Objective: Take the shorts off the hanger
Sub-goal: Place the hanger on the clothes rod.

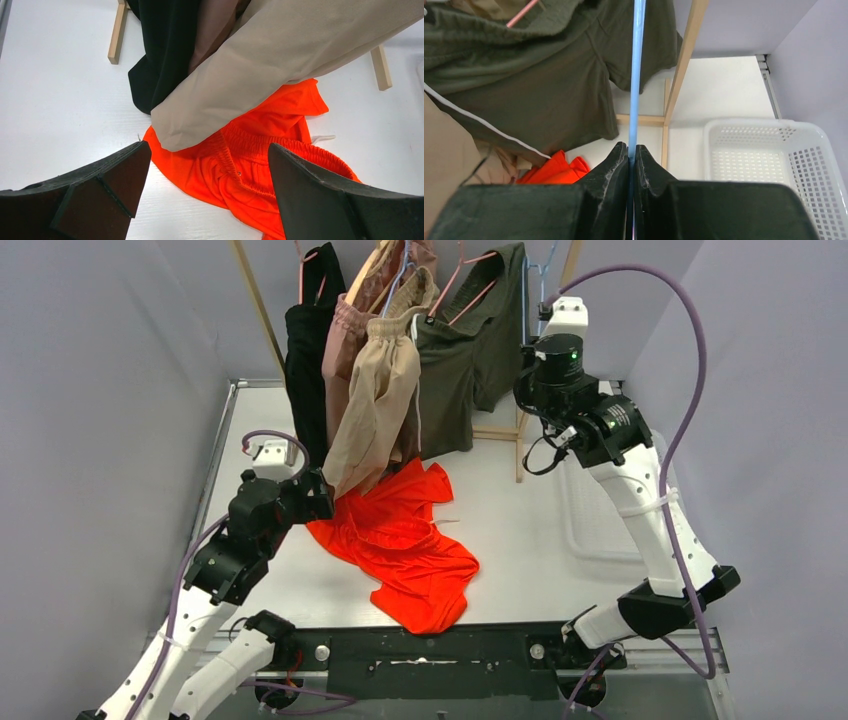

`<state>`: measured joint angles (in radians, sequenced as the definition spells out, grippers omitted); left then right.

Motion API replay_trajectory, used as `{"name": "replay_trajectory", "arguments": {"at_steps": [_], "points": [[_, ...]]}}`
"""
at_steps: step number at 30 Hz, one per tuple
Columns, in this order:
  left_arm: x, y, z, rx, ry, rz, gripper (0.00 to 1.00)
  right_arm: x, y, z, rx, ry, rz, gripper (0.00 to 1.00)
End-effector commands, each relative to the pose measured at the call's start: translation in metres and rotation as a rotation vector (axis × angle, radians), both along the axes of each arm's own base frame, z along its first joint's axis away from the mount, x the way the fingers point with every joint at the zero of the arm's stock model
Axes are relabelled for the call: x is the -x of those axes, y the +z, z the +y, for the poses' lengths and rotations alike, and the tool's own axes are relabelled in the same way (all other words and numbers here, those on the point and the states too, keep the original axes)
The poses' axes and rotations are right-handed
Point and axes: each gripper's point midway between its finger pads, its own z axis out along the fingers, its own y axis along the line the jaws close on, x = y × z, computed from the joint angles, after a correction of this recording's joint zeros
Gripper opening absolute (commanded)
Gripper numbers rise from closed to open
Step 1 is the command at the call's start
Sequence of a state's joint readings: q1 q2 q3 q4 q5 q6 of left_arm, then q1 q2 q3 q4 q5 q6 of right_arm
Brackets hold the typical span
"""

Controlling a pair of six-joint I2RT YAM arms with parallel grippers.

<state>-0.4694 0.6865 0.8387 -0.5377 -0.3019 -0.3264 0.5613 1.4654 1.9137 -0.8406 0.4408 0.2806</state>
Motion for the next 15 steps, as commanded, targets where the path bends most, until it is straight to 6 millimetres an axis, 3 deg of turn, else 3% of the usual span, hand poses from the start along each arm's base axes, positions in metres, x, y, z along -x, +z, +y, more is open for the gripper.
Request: {"name": "replay_trajectory", "arguments": {"at_steps": [1, 11, 15], "points": [[-0.006, 0.019, 0.003, 0.036, 0.030, -0.080, 0.88, -0.001, 0.028, -0.008, -0.009, 0.016, -0.051, 0.00], [-0.010, 0.023, 0.001, 0.053, 0.036, -0.094, 0.89, -0.026, 0.049, -0.007, -0.014, 0.025, -0.094, 0.00], [-0.009, 0.021, 0.000, 0.054, 0.032, -0.087, 0.89, -0.038, 0.047, -0.018, -0.025, -0.001, -0.084, 0.00]]}}
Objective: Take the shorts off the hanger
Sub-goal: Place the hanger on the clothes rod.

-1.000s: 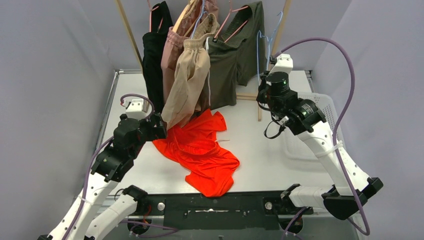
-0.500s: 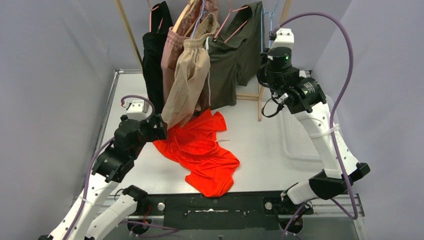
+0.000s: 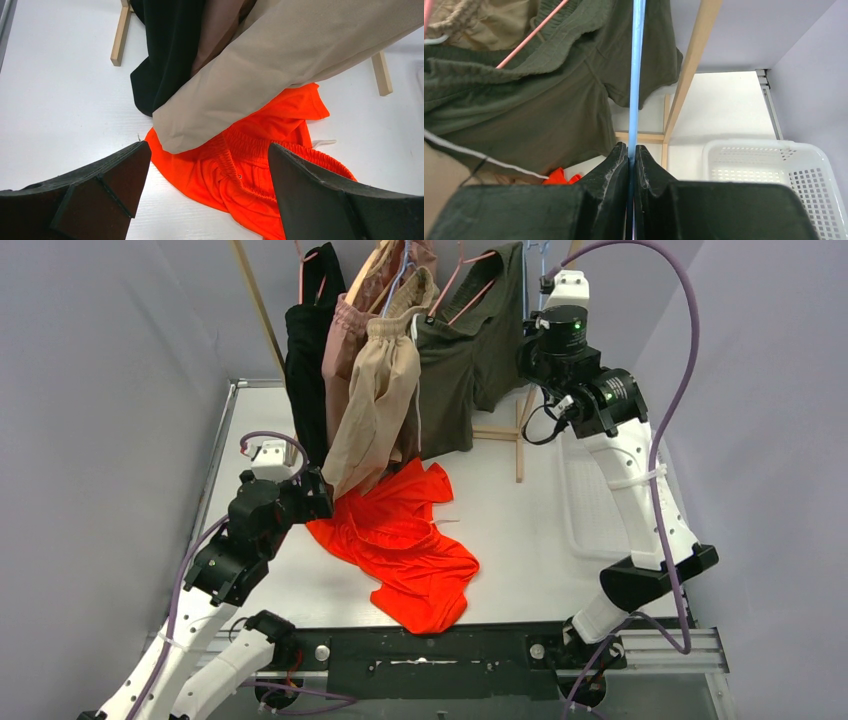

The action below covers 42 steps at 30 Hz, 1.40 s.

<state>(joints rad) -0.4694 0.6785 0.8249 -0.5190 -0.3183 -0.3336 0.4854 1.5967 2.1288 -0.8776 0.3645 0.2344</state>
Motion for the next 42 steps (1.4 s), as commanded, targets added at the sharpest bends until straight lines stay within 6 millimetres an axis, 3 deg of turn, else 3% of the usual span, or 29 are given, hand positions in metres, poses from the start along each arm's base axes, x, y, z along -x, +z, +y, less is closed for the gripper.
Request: {"name": "replay_trajectory", "arguments": {"at_steps": [1, 12, 16, 18, 21, 24, 26, 28, 29, 30, 35, 42], "points": [[-0.007, 0.021, -0.002, 0.047, 0.013, -0.072, 0.89, -0.010, 0.021, -0.016, -0.023, -0.018, -0.051, 0.00], [-0.006, 0.017, -0.001, 0.040, 0.010, -0.065, 0.89, -0.024, -0.015, -0.016, -0.035, 0.041, 0.070, 0.00], [-0.006, 0.017, -0.002, 0.038, 0.006, -0.064, 0.89, -0.026, -0.017, -0.017, -0.020, 0.041, 0.079, 0.00], [-0.006, 0.017, -0.002, 0.037, 0.004, -0.063, 0.89, -0.028, -0.008, -0.018, -0.022, 0.038, 0.065, 0.00], [-0.005, 0.017, -0.002, 0.038, 0.003, -0.063, 0.89, -0.028, -0.019, -0.015, -0.025, 0.048, 0.105, 0.02], [-0.004, 0.019, -0.001, 0.039, 0.004, -0.066, 0.89, -0.023, -0.037, -0.013, -0.032, 0.058, 0.146, 0.10], [-0.003, 0.020, -0.001, 0.031, 0.000, -0.065, 0.89, -0.019, -0.040, -0.014, -0.043, 0.058, 0.146, 0.22], [-0.002, 0.021, 0.000, 0.025, -0.002, -0.064, 0.89, -0.013, -0.035, -0.015, -0.063, 0.060, 0.124, 0.33], [-0.002, 0.021, 0.000, 0.022, -0.003, -0.065, 0.89, -0.009, -0.030, -0.014, -0.077, 0.065, 0.106, 0.46], [-0.002, 0.021, 0.001, 0.017, -0.001, -0.066, 0.89, -0.004, -0.027, -0.013, -0.091, 0.079, 0.093, 0.51], [0.003, 0.021, 0.004, -0.014, -0.019, -0.088, 0.89, 0.022, -0.013, -0.009, -0.145, 0.147, 0.027, 0.62], [0.015, 0.035, 0.013, -0.068, -0.051, -0.190, 0.89, 0.070, -0.023, -0.019, -0.266, 0.136, -0.016, 0.73]]}}
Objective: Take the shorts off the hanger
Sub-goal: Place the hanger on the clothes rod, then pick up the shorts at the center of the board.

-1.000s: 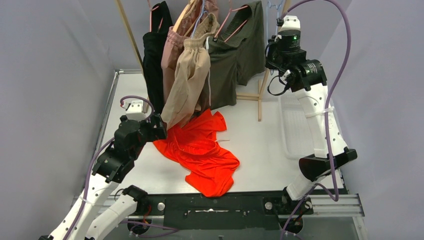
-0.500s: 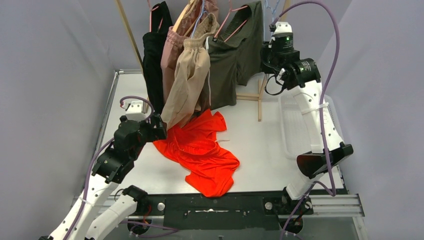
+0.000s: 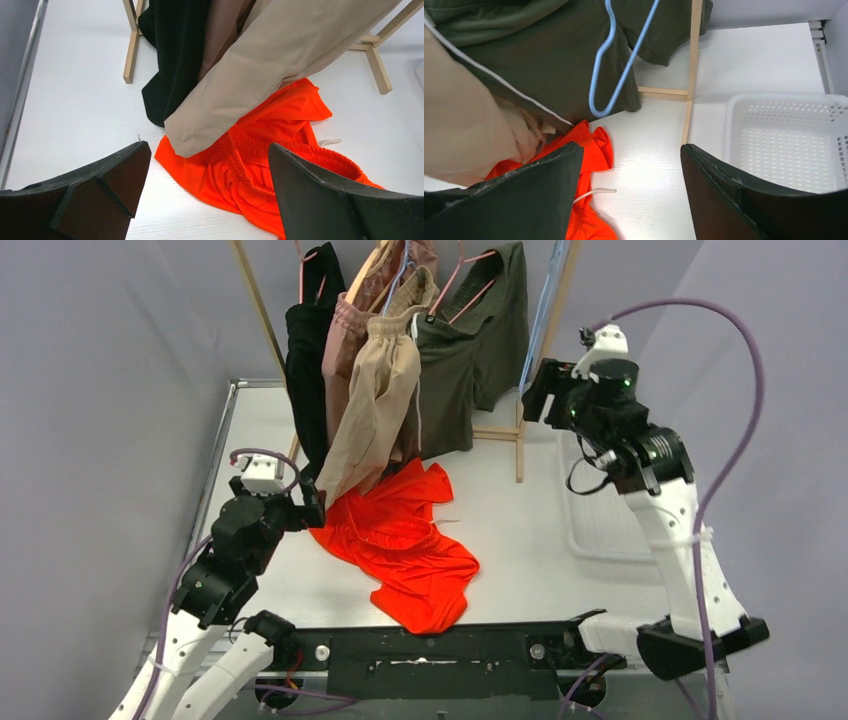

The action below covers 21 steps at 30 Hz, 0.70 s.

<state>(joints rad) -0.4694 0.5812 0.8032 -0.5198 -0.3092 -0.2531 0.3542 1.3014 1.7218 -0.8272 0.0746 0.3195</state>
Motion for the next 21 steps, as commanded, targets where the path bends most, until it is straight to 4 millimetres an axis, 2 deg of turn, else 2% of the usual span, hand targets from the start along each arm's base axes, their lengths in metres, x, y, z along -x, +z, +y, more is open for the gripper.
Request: {"name": "replay_trajectory", "arguments": {"at_steps": [1, 3, 5, 6, 8, 10, 11, 14, 17, 19, 21], "points": [[0.003, 0.024, 0.007, -0.037, -0.019, -0.129, 0.89, 0.023, 0.023, 0.005, -0.149, 0.022, -0.123, 0.74], [0.007, 0.025, 0.012, -0.043, -0.006, -0.146, 0.89, 0.035, 0.011, 0.007, -0.202, 0.031, -0.113, 0.75], [0.011, 0.026, 0.015, -0.040, -0.002, -0.150, 0.89, 0.046, -0.011, 0.012, -0.248, 0.041, -0.063, 0.74], [0.013, 0.025, 0.015, -0.049, -0.008, -0.153, 0.89, 0.051, -0.025, 0.020, -0.276, 0.070, -0.043, 0.74], [0.016, 0.020, 0.017, -0.076, -0.015, -0.155, 0.89, 0.063, -0.051, 0.050, -0.347, 0.172, -0.025, 0.73], [0.017, 0.014, 0.023, -0.096, 0.005, -0.151, 0.89, 0.071, -0.079, 0.070, -0.357, 0.166, -0.030, 0.73], [0.017, 0.011, 0.026, -0.095, 0.030, -0.148, 0.89, 0.076, -0.099, 0.080, -0.326, 0.161, -0.016, 0.73], [0.017, 0.007, 0.032, -0.065, 0.079, -0.151, 0.89, 0.089, -0.125, 0.114, -0.196, 0.169, -0.040, 0.74], [0.018, 0.007, 0.042, -0.036, 0.147, -0.146, 0.89, 0.104, -0.147, 0.151, 0.030, 0.236, -0.133, 0.79], [0.019, 0.008, 0.048, -0.023, 0.190, -0.150, 0.89, 0.102, -0.162, 0.173, 0.101, 0.288, -0.160, 0.82], [0.020, 0.010, 0.051, 0.009, 0.219, -0.157, 0.89, 0.101, -0.180, 0.208, 0.142, 0.418, -0.124, 0.87]]}}
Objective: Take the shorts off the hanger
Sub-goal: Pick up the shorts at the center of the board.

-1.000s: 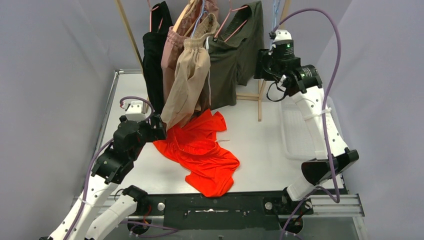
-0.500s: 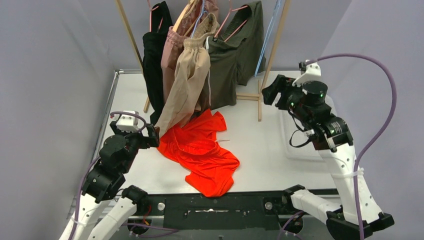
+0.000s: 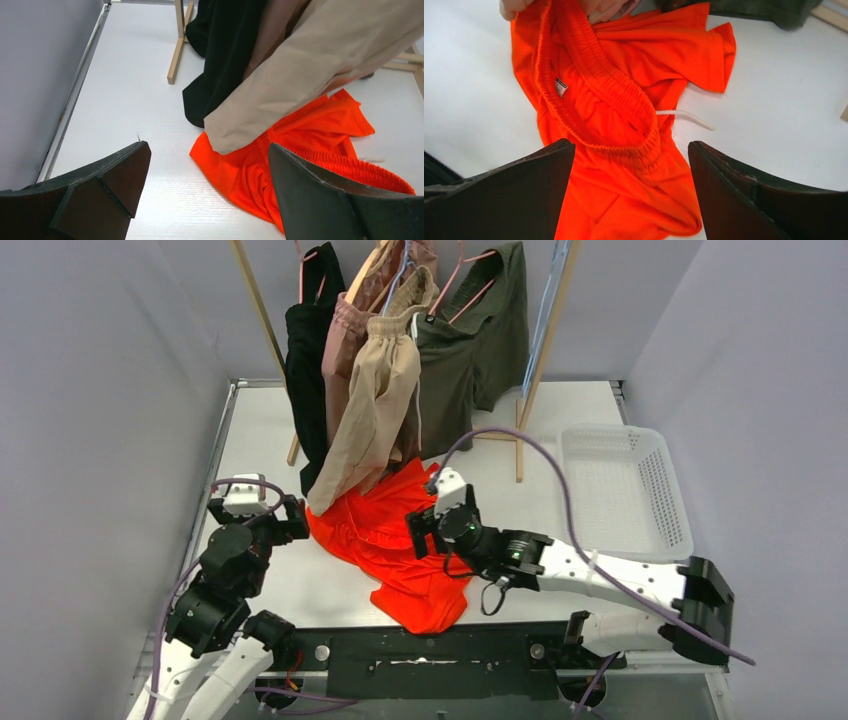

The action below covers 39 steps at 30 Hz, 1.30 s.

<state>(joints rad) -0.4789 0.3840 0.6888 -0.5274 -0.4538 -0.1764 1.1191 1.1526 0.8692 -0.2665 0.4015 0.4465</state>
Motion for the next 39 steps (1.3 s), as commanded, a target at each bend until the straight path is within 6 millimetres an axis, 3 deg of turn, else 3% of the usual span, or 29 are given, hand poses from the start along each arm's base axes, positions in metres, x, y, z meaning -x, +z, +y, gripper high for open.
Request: {"name": "replay_trajectory", "arguments": {"at_steps": [1, 4, 6, 12, 16, 22, 25, 29, 32, 36, 39], "points": [[-0.001, 0.019, 0.013, 0.105, 0.107, -0.082, 0.89, -0.031, 0.012, 0.048, 0.037, 0.051, -0.139, 0.90], [-0.008, 0.019, 0.006, 0.135, 0.093, -0.104, 0.89, -0.044, -0.013, 0.077, 0.053, 0.130, -0.031, 0.91], [-0.014, 0.010, 0.001, 0.146, 0.087, -0.101, 0.89, -0.049, -0.025, 0.090, 0.006, 0.191, 0.024, 0.98], [-0.019, -0.002, -0.007, 0.151, 0.059, -0.094, 0.88, -0.040, -0.066, 0.107, 0.099, 0.276, 0.139, 0.99], [-0.022, -0.007, -0.009, 0.141, 0.055, -0.094, 0.88, -0.039, -0.081, 0.121, 0.143, 0.335, 0.176, 0.98], [-0.023, -0.008, -0.011, 0.143, 0.045, -0.096, 0.88, -0.051, -0.097, 0.114, 0.274, 0.291, 0.176, 0.98], [-0.022, -0.006, -0.010, 0.143, 0.045, -0.107, 0.88, -0.057, -0.109, 0.102, 0.341, 0.238, 0.164, 0.98], [-0.021, -0.007, -0.008, 0.138, 0.053, -0.109, 0.87, -0.038, -0.117, 0.108, 0.269, 0.346, 0.198, 0.98], [-0.022, -0.007, -0.009, 0.138, 0.050, -0.111, 0.87, -0.034, -0.103, 0.111, 0.230, 0.327, 0.183, 0.98], [-0.023, -0.010, -0.010, 0.133, 0.045, -0.104, 0.87, -0.049, -0.070, 0.069, 0.396, 0.060, 0.189, 0.98], [-0.023, -0.010, -0.010, 0.132, 0.045, -0.109, 0.87, -0.033, -0.036, 0.079, 0.361, 0.154, 0.115, 0.98]]}}
